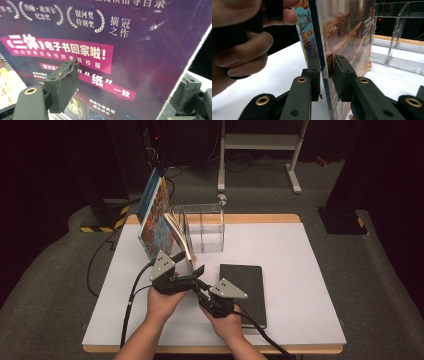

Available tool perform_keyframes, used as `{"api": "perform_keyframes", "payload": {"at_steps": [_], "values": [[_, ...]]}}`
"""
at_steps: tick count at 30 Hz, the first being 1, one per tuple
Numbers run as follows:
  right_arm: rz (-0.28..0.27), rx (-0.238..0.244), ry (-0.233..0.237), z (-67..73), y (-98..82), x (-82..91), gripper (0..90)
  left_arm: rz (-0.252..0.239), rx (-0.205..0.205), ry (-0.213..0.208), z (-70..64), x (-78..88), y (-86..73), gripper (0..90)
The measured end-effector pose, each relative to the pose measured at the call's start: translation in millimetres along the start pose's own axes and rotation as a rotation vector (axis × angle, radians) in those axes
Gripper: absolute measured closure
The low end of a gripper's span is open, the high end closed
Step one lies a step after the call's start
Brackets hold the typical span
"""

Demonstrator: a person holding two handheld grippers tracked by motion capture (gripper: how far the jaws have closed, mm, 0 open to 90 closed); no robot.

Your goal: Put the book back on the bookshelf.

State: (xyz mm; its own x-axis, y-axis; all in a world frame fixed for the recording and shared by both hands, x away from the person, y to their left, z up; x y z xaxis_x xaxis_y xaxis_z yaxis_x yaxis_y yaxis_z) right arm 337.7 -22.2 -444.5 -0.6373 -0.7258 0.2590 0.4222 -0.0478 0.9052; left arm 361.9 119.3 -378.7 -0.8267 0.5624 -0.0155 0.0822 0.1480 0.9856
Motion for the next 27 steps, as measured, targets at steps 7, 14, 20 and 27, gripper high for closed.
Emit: {"api": "perform_keyframes", "payload": {"at_steps": [7,14,20,27], "values": [[0.029,-0.002,0.042,-2.4,0.4,8.2,56.3,-0.002,-0.015,0.009,3.2,1.8,-2.1,23.3],[0.03,0.006,0.006,-20.7,-3.3,38.9,48.3,-0.014,-0.029,0.014,1.4,3.4,-2.5,25.9],[0.007,-0.002,-0.108,-58.9,-4.1,69.6,47.1,-0.02,-0.046,0.023,0.3,5.0,-3.0,27.5],[-0.006,-0.023,-0.188,-90.0,-3.7,89.1,46.7,-0.024,-0.074,0.05,-2.3,6.3,-3.3,28.6]]}}
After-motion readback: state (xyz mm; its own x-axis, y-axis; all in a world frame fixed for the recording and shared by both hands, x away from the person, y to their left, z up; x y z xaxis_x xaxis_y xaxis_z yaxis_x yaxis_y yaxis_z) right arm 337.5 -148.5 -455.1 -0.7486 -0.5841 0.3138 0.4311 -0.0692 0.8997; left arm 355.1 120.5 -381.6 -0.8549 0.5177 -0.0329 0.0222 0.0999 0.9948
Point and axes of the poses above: each handheld gripper's, and its own axes: x roughly backward along the jaws, y roughly out of its top, z roughly to its left, the point moved 1 cm from there along -x, roughly forward along the jaws, and after that the axes turned 12 degrees about -x, right-handed, at the moved point
